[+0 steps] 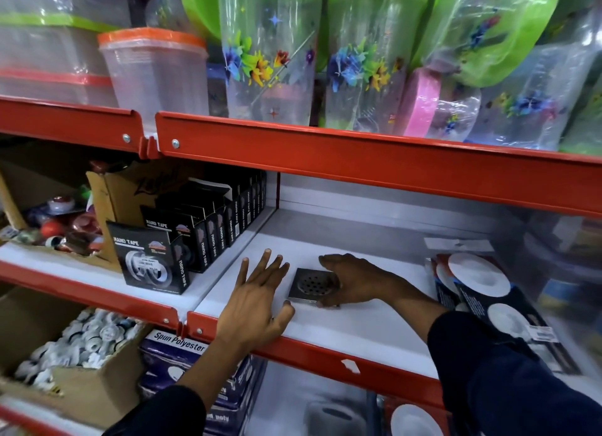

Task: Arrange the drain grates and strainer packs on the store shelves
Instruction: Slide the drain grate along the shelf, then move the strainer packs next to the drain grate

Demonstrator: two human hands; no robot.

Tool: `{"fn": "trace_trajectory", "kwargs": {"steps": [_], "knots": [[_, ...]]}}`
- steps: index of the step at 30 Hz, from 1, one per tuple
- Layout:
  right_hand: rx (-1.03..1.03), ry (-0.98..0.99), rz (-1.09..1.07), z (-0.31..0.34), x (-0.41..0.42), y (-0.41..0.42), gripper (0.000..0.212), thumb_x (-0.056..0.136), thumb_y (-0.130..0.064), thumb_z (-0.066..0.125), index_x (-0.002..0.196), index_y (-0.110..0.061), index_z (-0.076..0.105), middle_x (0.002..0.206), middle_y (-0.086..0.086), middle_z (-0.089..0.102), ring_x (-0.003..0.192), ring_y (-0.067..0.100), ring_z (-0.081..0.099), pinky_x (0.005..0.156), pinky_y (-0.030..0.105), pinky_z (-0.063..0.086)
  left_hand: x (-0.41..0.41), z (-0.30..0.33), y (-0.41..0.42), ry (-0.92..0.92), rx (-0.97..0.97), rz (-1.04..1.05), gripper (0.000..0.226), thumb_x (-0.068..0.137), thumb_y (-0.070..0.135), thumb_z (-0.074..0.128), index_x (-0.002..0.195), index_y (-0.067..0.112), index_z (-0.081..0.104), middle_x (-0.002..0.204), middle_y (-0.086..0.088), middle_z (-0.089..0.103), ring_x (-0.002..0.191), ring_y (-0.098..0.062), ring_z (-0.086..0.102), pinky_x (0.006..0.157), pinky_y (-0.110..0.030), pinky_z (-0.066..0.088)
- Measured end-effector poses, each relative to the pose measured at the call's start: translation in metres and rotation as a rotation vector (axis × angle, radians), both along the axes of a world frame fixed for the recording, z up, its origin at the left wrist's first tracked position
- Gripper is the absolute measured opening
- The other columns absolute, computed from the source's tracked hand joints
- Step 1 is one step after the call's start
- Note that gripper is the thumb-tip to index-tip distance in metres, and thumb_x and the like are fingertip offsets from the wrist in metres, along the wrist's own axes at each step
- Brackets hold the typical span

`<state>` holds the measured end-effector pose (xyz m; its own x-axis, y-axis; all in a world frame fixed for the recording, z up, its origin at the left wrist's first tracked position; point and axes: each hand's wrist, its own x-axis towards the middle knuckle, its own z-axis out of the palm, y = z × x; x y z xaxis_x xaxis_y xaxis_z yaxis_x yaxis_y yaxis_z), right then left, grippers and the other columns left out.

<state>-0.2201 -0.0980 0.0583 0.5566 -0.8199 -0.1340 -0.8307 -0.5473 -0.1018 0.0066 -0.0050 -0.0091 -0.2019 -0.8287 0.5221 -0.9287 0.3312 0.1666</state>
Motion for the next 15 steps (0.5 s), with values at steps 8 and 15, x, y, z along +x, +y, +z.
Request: {"fn": "trace_trajectory", "kwargs": {"steps": [8,15], "knots": [[-0.386,-0.038,-0.273,-0.008,-0.068,0.053,0.093,0.09,-0.068,0.045,0.159,-0.022,0.003,0.168,0.004,-0.005,0.154,0.031,-0.008,0.124,0.054,-0.004,-0.001,-0.004,0.003,-0.102,-0.058,0.068,0.068,0.093,0.057,0.029,0.152,0.022,0.036,0.161,0.0,0.033,0.156,-0.023,0.008,0.122,-0.064,0.011],[-0.416,-0.189,-0.774,-0.01,-0.165,0.079,0.092,0.085,-0.071,0.05,0.157,-0.023,0.017,0.165,0.015,0.015,0.15,0.044,0.012,0.119,0.061,0.015,-0.051,-0.008,0.014,-0.096,-0.071,-0.005,0.074,0.094,0.063,0.026,0.149,0.016,0.042,0.16,-0.003,0.037,0.155,-0.022,0.014,0.123,-0.062,0.008]]}}
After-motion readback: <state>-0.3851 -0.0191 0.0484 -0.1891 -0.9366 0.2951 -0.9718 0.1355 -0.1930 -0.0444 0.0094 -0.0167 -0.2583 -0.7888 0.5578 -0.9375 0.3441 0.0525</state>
